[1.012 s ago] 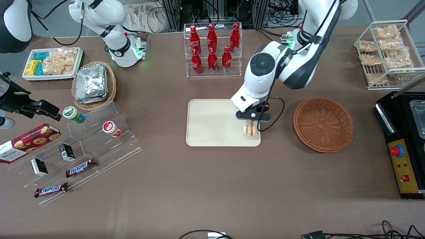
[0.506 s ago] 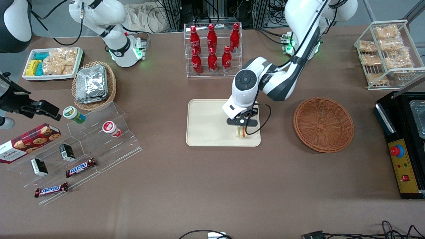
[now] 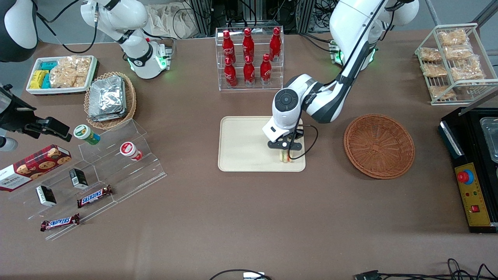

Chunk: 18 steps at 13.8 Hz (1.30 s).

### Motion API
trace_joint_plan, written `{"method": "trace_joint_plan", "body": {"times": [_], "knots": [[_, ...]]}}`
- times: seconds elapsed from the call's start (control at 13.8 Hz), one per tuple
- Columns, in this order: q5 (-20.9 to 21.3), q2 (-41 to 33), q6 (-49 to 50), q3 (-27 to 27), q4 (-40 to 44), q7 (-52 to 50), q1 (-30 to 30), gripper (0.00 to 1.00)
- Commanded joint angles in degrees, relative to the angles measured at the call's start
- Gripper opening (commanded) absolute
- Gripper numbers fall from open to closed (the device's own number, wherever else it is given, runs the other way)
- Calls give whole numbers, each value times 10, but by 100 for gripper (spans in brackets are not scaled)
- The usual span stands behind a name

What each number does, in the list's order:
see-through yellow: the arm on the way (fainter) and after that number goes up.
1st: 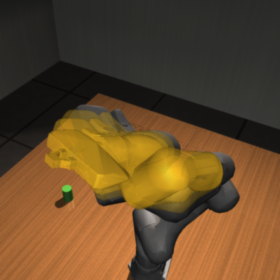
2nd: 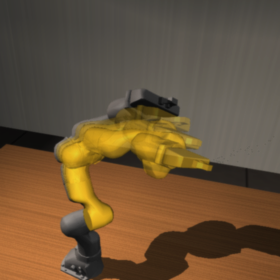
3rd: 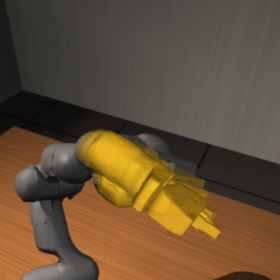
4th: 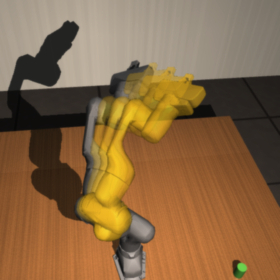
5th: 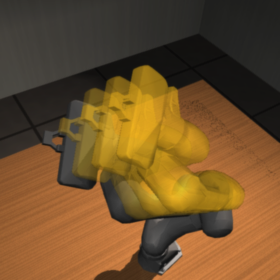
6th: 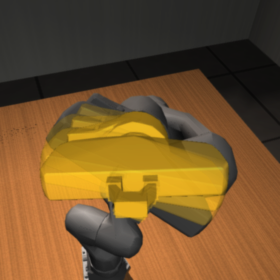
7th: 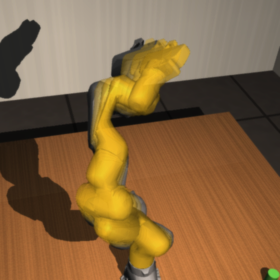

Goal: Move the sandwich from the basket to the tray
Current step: 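Lift the sandwich and carry it with the left gripper over the cream tray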

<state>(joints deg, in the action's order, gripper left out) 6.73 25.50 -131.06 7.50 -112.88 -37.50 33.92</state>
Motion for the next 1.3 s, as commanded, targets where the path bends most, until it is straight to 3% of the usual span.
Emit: {"method": "trace_joint_plan", "body": {"times": [0.0, 0.51, 0.58, 0.65, 0.72, 1.23], "knots": [[10, -8, -10, -6, -18, -18, 17, 16], [11, -6, -35, -6, -48, -22, 27, 30], [11, -5, -35, -6, -49, -22, 27, 39], [12, -5, -35, -6, -49, -22, 27, 61], [11, -6, -32, -6, -49, -23, 27, 98], [-1, -37, 72, -10, 10, -42, -1, 100]]}}
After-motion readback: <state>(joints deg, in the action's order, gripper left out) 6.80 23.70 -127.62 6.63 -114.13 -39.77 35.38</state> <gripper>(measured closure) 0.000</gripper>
